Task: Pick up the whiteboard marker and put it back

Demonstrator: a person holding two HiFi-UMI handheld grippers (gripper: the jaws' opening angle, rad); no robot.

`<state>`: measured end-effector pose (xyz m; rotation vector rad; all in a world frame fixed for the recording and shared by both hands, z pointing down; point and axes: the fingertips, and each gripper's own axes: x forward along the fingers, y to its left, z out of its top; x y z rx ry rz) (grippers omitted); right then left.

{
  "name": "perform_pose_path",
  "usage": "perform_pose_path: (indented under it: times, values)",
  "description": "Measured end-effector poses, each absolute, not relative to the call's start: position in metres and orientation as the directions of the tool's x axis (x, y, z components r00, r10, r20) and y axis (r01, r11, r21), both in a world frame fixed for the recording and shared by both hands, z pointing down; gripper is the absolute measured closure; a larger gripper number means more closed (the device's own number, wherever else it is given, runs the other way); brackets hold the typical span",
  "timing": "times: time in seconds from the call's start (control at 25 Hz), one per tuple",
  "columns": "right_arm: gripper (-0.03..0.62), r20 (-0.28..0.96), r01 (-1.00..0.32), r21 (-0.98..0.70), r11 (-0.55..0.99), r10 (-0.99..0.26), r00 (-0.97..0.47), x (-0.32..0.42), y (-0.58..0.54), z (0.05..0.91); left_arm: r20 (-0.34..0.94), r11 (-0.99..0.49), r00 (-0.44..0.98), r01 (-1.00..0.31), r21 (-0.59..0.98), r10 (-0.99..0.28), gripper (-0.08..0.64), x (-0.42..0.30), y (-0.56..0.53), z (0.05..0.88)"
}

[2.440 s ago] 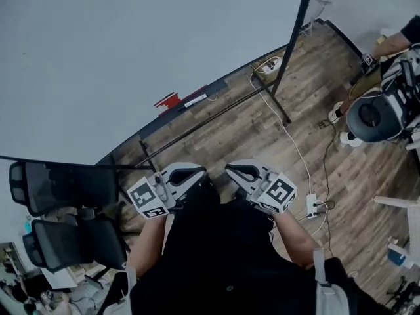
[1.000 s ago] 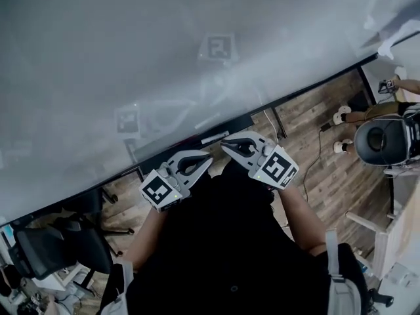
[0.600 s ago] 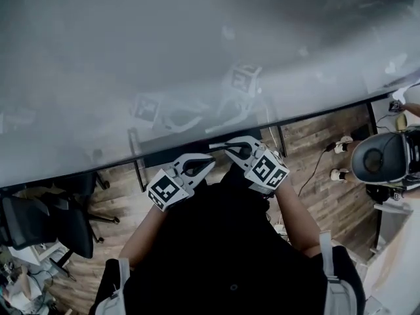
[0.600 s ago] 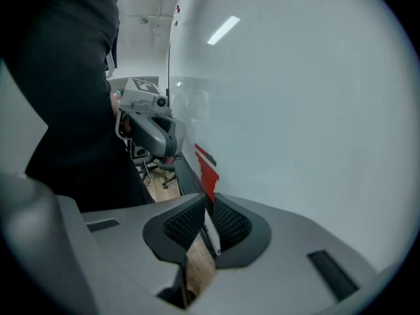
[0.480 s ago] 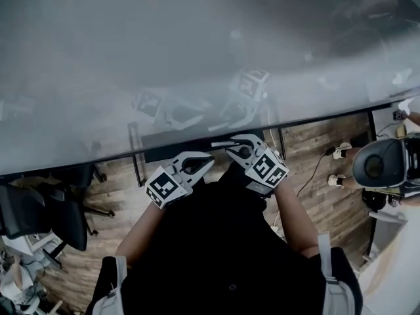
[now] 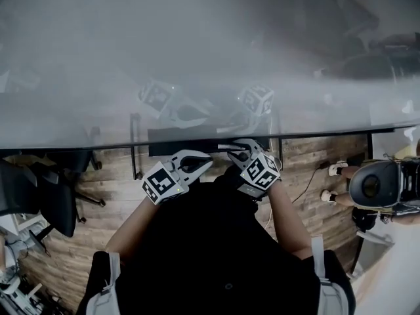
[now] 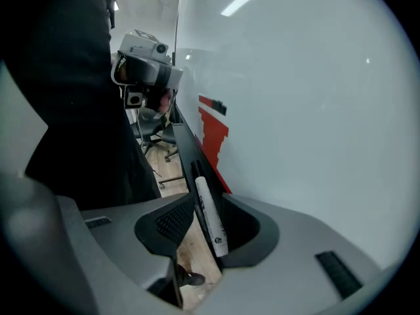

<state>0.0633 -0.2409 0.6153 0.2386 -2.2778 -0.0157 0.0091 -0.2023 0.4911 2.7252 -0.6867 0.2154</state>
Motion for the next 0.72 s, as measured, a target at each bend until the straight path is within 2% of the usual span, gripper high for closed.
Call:
perform_pose_path:
  times: [0.16, 0.72]
  values:
    - [0.46, 0.767, -0.159, 0.126, 0.979, -0.198, -0.611, 0.0679, -0.2471, 0.6219, 0.234, -0.848, 0.881, -0.465, 0.254, -0.412, 0.554, 0.0158, -0.2013, 0.4909]
    - [0.483, 0.796, -0.087, 0.117, 0.989, -0.146, -0.588, 0.0623, -0.2461, 0.6272, 0.237, -0.844, 0.876, -0.472, 0.255, -0.419, 0.554, 0.0108, -0.2001, 0.4917]
